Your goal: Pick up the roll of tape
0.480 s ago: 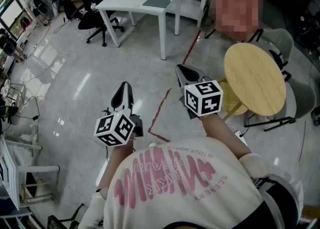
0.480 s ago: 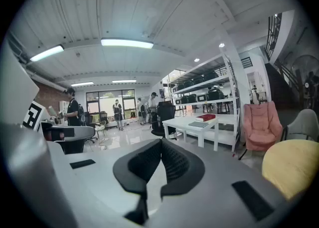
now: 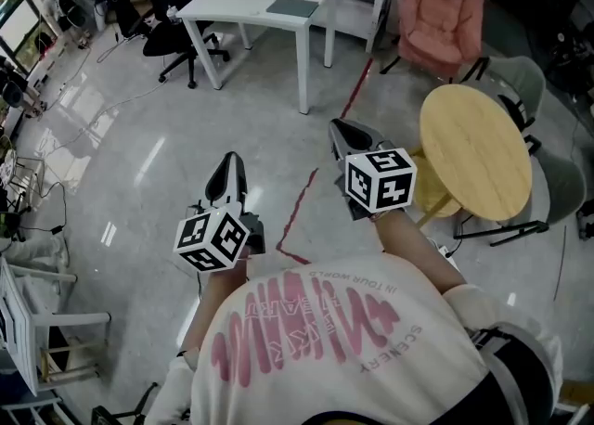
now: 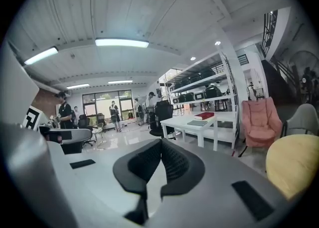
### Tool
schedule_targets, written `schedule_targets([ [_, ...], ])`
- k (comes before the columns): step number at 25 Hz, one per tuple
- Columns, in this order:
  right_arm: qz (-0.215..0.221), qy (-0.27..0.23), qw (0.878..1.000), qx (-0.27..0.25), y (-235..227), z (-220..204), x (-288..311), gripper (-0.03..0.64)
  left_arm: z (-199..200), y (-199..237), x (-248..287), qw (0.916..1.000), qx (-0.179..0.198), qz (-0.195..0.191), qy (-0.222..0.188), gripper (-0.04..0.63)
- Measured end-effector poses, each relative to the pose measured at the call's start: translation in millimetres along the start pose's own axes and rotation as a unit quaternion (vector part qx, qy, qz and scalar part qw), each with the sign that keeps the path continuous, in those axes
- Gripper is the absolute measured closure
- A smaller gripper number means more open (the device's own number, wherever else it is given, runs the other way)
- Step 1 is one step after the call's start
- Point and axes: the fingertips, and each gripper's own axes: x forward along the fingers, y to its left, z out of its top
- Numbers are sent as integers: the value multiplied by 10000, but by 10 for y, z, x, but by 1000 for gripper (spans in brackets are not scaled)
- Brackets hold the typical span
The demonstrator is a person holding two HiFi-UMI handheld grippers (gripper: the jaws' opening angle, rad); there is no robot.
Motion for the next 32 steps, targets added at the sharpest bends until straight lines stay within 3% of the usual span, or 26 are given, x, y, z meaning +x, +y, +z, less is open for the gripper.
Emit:
schedule_targets([
  [8, 12, -210, 9988, 443, 254, 84, 450, 600, 249, 560, 121, 10000, -2, -34, -11, 571],
  [18, -257, -117, 9935, 1100, 589, -221, 997, 601, 402, 1418, 172, 9998, 30, -117, 179, 571],
  [32, -39, 356, 9951, 920, 924, -440, 1642, 601, 285, 1983, 247, 9993, -153, -56, 342, 571],
])
